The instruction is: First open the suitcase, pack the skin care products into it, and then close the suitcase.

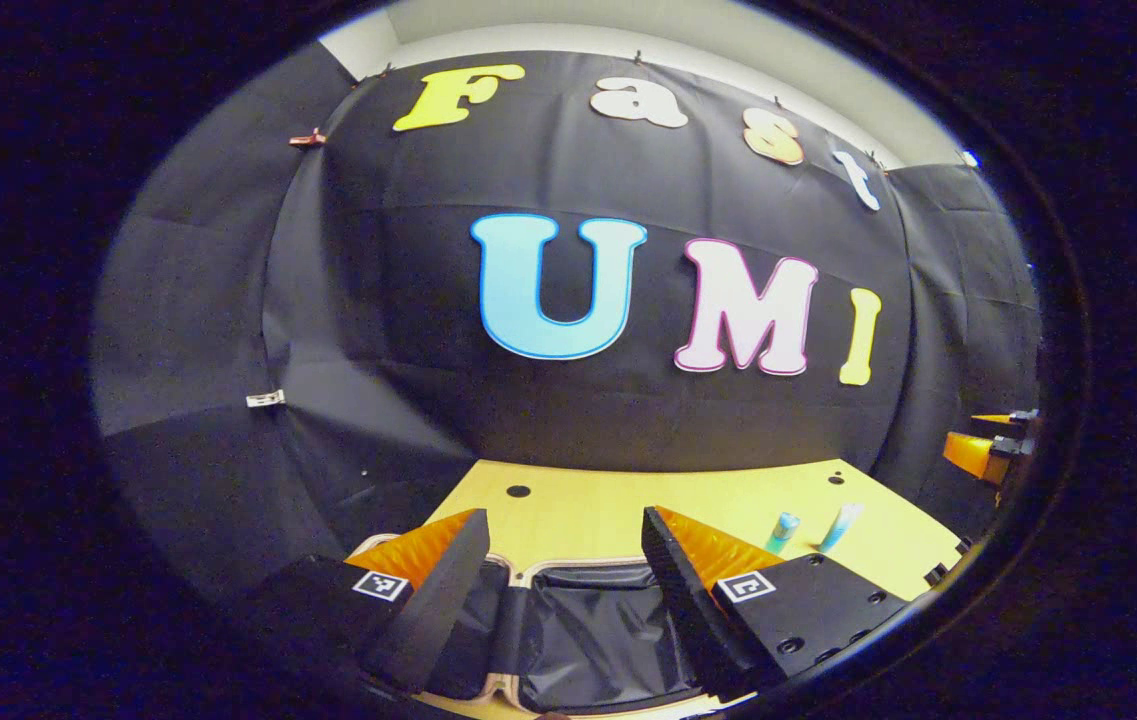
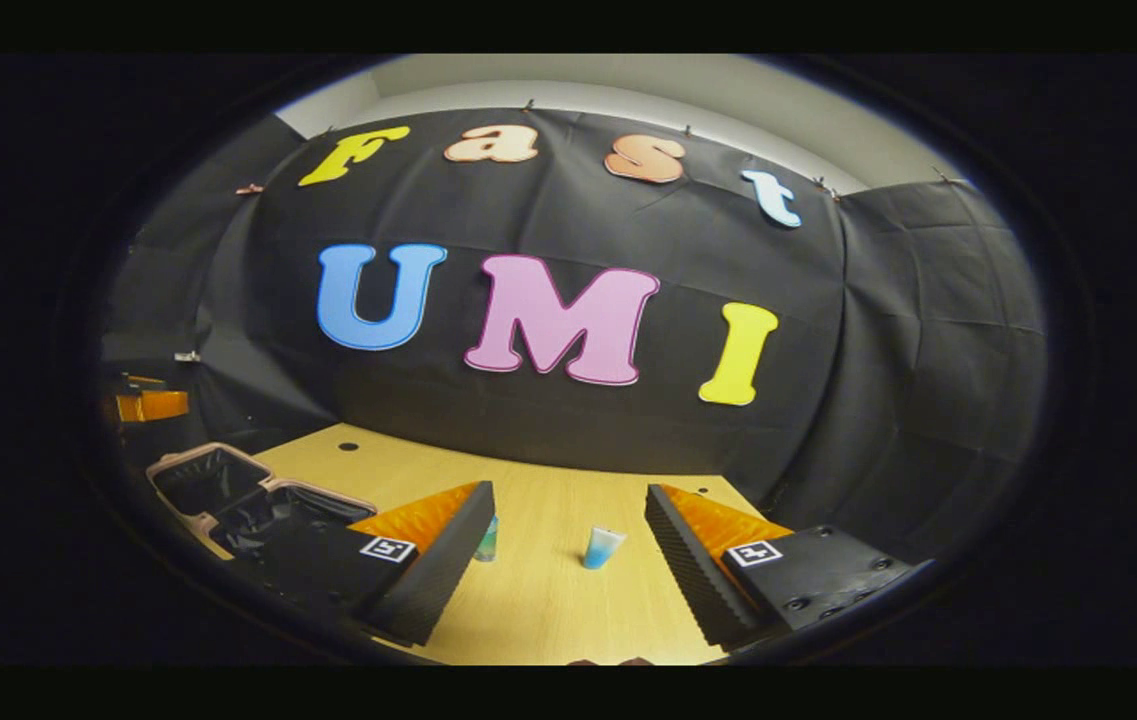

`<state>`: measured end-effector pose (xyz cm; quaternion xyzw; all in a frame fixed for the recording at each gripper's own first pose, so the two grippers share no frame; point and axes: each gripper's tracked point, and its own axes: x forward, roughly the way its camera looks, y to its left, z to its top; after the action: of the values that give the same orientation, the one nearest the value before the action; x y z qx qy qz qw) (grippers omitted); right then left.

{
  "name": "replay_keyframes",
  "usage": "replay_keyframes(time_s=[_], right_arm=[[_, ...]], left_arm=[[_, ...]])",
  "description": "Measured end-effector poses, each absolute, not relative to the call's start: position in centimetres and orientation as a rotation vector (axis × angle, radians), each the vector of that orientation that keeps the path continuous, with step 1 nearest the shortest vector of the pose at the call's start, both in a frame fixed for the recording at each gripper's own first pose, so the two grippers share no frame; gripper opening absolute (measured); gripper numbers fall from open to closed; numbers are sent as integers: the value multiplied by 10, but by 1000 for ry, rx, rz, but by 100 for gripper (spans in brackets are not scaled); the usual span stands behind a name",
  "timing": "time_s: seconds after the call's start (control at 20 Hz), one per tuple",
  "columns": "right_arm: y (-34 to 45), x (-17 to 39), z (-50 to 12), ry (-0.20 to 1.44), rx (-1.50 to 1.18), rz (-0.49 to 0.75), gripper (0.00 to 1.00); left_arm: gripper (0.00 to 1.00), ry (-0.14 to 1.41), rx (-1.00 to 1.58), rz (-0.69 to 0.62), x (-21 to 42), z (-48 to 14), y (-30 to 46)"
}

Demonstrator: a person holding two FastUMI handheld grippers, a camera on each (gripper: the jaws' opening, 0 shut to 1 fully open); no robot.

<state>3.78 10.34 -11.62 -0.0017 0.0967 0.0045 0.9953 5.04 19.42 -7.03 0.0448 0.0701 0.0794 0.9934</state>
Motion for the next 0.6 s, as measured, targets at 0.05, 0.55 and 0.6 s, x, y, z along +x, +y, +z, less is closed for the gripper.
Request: replay_keyframes(time_s=[0.05,0.55,0.6], right_arm=[[102,40,-121,198,-5,20,96],[59,91,-180,242,14,68,96],[53,96,-189,252,31,65,96]], left_arm=[[96,142,102,129,53,-80,180],[96,234,125,-111,134,-179,20],[96,252,125,-123,146,-193,11]])
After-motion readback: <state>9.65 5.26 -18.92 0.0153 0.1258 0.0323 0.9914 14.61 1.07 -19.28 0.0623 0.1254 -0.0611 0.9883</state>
